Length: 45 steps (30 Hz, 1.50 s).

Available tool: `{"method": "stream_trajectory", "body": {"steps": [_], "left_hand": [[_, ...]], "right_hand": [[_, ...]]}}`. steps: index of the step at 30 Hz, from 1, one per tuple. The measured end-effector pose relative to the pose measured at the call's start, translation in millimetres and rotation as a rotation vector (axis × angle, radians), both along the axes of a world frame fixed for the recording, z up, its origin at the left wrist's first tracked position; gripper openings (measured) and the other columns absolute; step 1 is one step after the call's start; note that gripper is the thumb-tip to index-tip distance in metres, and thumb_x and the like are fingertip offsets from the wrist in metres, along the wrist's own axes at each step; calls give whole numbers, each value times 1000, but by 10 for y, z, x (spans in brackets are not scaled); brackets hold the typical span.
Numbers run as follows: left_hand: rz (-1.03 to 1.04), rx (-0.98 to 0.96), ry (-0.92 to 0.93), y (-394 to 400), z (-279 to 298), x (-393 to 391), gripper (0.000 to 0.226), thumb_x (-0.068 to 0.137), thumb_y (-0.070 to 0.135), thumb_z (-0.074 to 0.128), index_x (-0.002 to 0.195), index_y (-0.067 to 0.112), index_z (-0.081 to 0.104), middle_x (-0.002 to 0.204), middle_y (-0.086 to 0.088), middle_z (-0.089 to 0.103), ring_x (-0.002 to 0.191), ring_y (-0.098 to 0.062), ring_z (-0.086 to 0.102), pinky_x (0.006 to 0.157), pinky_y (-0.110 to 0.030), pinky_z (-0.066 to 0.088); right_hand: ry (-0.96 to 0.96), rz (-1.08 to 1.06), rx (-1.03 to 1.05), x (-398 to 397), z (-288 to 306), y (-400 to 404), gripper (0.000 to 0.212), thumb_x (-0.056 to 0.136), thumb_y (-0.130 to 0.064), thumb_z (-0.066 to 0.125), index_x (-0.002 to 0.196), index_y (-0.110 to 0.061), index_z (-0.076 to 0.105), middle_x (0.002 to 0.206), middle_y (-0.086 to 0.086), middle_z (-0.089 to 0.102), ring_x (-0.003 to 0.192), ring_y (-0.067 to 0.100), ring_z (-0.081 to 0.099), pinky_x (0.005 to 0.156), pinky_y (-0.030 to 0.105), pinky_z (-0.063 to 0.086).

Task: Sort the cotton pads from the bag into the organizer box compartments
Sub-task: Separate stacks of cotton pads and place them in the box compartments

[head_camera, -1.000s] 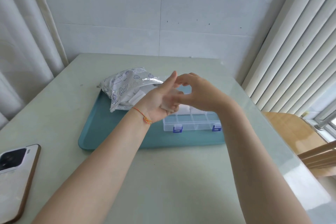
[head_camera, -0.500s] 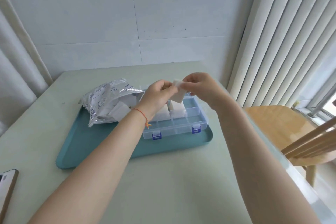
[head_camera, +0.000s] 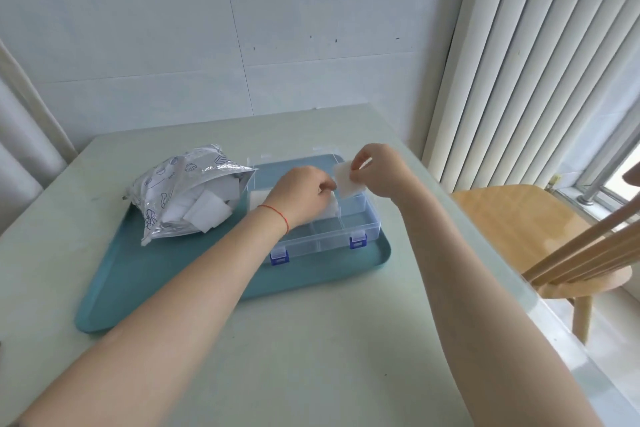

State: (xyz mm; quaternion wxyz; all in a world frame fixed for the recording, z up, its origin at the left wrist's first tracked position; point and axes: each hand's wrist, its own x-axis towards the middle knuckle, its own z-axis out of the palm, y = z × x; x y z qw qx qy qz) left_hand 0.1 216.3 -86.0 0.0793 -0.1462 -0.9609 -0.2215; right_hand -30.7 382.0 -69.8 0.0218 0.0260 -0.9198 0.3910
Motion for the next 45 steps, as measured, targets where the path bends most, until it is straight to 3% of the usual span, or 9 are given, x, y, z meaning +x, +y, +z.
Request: {"method": "stream_trajectory", "body": {"steps": [10, 14, 18, 25, 30, 33, 36, 40, 45], "left_hand": [[3, -181, -44, 36, -79, 9, 33, 97, 20, 39, 116, 14, 65, 115, -9, 66, 101, -30, 59, 84, -32, 47], [30, -191, -71, 58, -86, 19, 32, 96, 22, 38, 114, 14, 63, 112, -9, 66, 100, -30, 60, 85, -34, 49], [18, -221, -60, 55, -69, 32, 33, 96, 22, 36, 109, 15, 65, 106, -9, 67, 94, -30, 59, 78, -32, 44], [23, -294, -62, 127, 18, 105, 26, 99, 22, 26, 89, 22, 49, 95, -10, 60, 83, -26, 46, 80, -36, 33], [5, -442, -96, 177, 5, 89, 33, 100, 30, 23, 94, 22, 55, 100, -10, 55, 92, -28, 48, 85, -39, 34], [7, -438, -115, 188, -14, 92, 42, 101, 34, 24, 114, 24, 63, 114, -11, 55, 111, -29, 50, 96, -42, 35], [-27, -297, -108, 104, 30, 95, 35, 98, 28, 29, 93, 21, 64, 103, -8, 62, 100, -28, 54, 95, -39, 38], [-24, 201, 344, -293, 27, 183, 32, 83, 25, 45, 84, 16, 75, 85, 0, 73, 83, -25, 66, 85, -41, 50], [301, 212, 711, -1160, 76, 396, 20, 77, 19, 52, 78, 17, 72, 80, -1, 66, 78, -27, 59, 73, -37, 46]], "right_hand": [[-45, 59, 465, -112, -29, -205, 22, 84, -6, 54, 101, -7, 68, 98, 9, 69, 71, 22, 52, 64, 28, 45], [-50, 113, 662, -57, -23, -299, 18, 85, -2, 50, 70, -11, 47, 72, 2, 47, 74, 25, 49, 62, 28, 38], [32, 140, 783, -28, -7, -297, 8, 88, -2, 46, 81, -6, 49, 92, 6, 44, 90, 26, 47, 76, 31, 39], [-84, 178, 879, 10, 27, -151, 53, 101, -51, 32, 125, -13, 61, 133, 10, 46, 128, 28, 38, 103, 43, 32], [0, 137, 756, 44, 47, -148, 51, 102, -41, 25, 116, -14, 66, 126, 12, 49, 119, 27, 41, 88, 39, 28], [-140, 161, 743, 60, 21, -141, 55, 102, -46, 23, 127, -17, 62, 132, 12, 47, 127, 29, 37, 101, 44, 29], [-69, 139, 666, 89, 48, -162, 54, 103, -44, 23, 108, -11, 65, 124, 14, 48, 123, 31, 40, 100, 45, 31], [197, 125, 497, 128, 98, -330, 34, 102, -33, 38, 99, -15, 66, 106, 10, 50, 109, 29, 46, 88, 38, 37], [261, 248, 237, 232, 68, -995, 21, 92, -19, 51, 94, -10, 71, 96, 9, 67, 96, 27, 59, 83, 38, 51]]}}
